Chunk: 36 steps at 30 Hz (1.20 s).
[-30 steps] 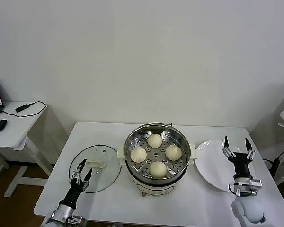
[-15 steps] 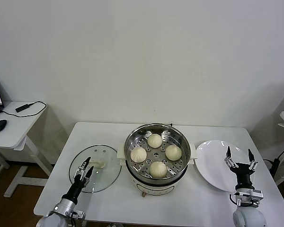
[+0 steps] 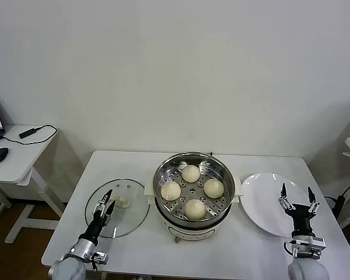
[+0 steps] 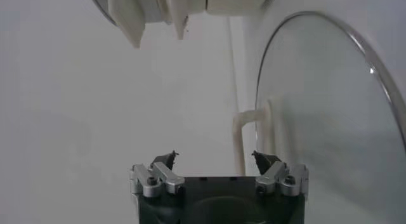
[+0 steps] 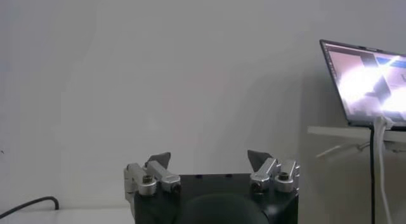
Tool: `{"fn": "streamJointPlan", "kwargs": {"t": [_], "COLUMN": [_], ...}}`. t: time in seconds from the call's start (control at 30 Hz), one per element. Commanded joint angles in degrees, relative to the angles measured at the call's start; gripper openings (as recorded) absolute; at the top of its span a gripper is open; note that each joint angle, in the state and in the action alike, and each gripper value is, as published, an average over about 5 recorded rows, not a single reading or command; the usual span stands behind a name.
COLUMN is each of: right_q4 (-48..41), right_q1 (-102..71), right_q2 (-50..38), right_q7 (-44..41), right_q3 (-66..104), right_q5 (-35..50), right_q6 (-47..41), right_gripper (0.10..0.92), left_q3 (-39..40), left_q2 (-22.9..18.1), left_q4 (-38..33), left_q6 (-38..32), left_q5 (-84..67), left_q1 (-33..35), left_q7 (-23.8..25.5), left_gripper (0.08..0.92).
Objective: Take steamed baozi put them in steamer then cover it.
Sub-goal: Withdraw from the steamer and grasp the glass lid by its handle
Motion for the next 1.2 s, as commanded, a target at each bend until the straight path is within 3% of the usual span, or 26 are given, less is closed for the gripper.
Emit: {"fn": "streamJointPlan", "kwargs": {"t": [0.03, 0.8, 0.9, 1.2], "right_q4": [-0.26, -0.04, -0.12, 0.05], "right_q1": [-0.24, -0.19, -0.13, -0.02], "right_q2": [0.24, 0.75, 0.83, 1.08], "right_q7": [0.01, 0.2, 0.2, 0.3], "right_q3": [0.27, 0.91, 0.9, 0.96], "right_q5": [-0.26, -0.8, -0.89, -1.18], "right_q6": [0.13, 0.16, 0.17, 0.19], "right_gripper": [0.823, 0.823, 0.823, 0.823], "left_q3": [0.82, 3.0, 2.95, 2.87], "left_q2": [-0.34, -1.91, -2.07, -2.32], "left_q4": [0.0, 3.39, 3.49, 3.91], "left_q6": [3.4, 5.05, 4.82, 4.7], "left_q5": [-1.88, -2.08, -2.2, -2.7], "left_q1": [-1.39, -5.63, -5.72, -5.94], "left_q7": [2.07, 4.93, 5.01, 4.98], "left_gripper": [0.823, 0.818, 0.77, 0.515]}}
